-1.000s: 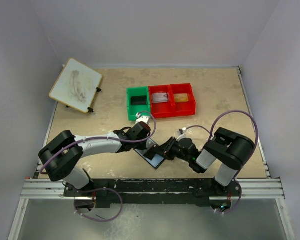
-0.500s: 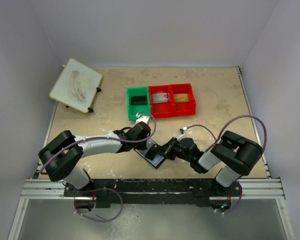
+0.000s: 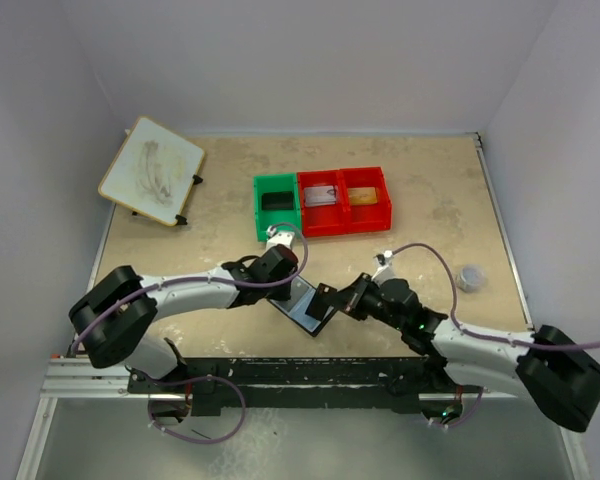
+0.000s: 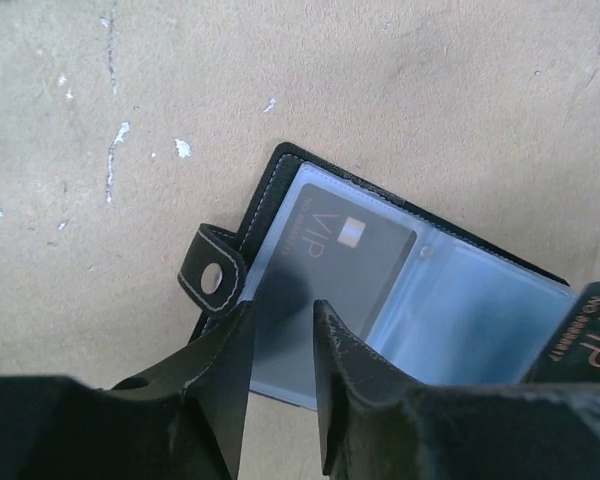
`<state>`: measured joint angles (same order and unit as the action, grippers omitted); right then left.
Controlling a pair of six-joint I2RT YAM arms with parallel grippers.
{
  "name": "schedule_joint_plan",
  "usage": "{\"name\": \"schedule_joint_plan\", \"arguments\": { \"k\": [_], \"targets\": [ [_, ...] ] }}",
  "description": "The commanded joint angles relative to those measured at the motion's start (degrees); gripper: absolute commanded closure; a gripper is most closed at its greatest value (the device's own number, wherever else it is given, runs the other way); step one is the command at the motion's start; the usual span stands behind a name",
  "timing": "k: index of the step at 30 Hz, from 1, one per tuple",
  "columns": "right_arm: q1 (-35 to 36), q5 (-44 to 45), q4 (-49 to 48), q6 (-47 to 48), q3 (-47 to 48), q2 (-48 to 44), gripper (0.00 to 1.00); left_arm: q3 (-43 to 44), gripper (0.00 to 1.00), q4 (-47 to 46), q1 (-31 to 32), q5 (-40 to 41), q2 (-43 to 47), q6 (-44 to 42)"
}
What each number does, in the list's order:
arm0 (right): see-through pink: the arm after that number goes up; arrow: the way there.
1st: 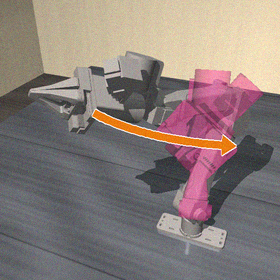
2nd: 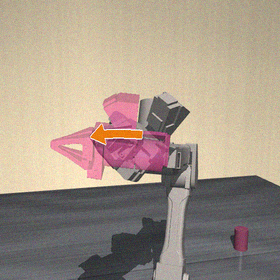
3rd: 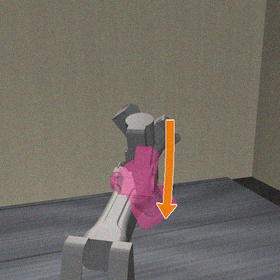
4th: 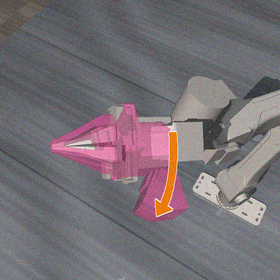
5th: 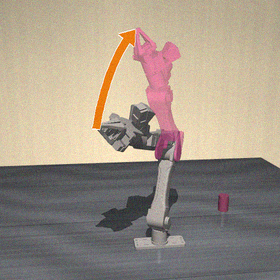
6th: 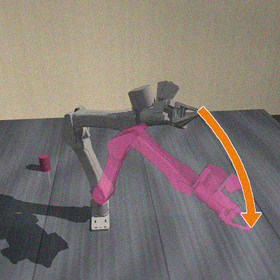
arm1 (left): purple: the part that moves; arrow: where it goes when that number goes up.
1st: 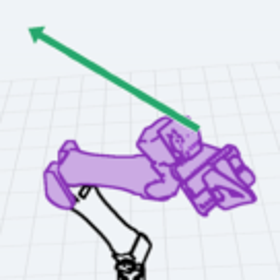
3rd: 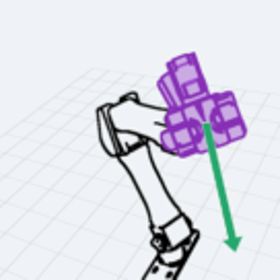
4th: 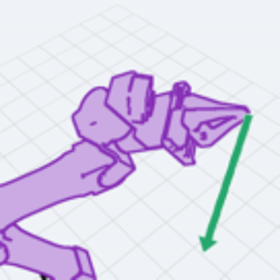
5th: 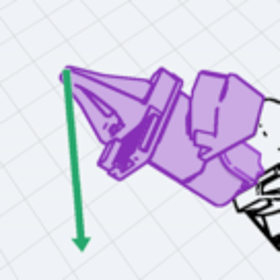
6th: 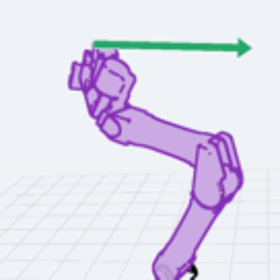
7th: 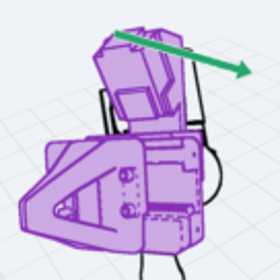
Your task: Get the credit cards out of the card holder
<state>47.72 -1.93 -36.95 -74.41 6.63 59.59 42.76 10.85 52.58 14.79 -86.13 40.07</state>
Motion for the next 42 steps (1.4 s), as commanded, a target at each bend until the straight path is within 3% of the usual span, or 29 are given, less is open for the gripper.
{"name": "schedule_joint_plan", "arguments": {
  "k": [1, 8, 14, 23, 29, 34, 42],
  "targets": [
    [-0.09, 4.77, 7.52, 10.69, 3.71, -7.91, 1.0, -0.42, 0.68, -0.25, 0.16, 2.54, 5.58, 1.64],
    [-0.09, 8.17, 7.14, 19.3, 2.82, -17.44, 1.0, -1.2, 0.49, 3.31, 0.16, 8.05, 12.55, 2.22],
    [-0.09, 5.82, 2.19, 30.09, 4.15, -18.7, 1.0, -1.95, 0.36, 6.91, 0.07, 14.48, 17.85, 3.9],
    [0.13, -3.05, 2.38, 48.89, 10.99, -13.99, 1.0, 0.64, 0.33, 15.8, -2.49, 26.54, 21.48, 5.68],
    [1.07, -1.28, 3.22, 60.31, 13.88, -12.79, 1.0, 3.41, 0.32, 20.41, -9.65, 24.45, 23.58, 6.03],
    [3.08, -2.95, 5.03, 73.99, 16.36, -10.48, 1.0, 7.49, 0.31, 23.01, -16.99, 22.05, 28.35, 1.17],
    [3.86, -0.34, 11.15, 86.15, 23.76, -4.61, 1.0, 10.0, 0.3, 25.78, -18.39, 27.74, 30.68, -6.89]
  ]
}}
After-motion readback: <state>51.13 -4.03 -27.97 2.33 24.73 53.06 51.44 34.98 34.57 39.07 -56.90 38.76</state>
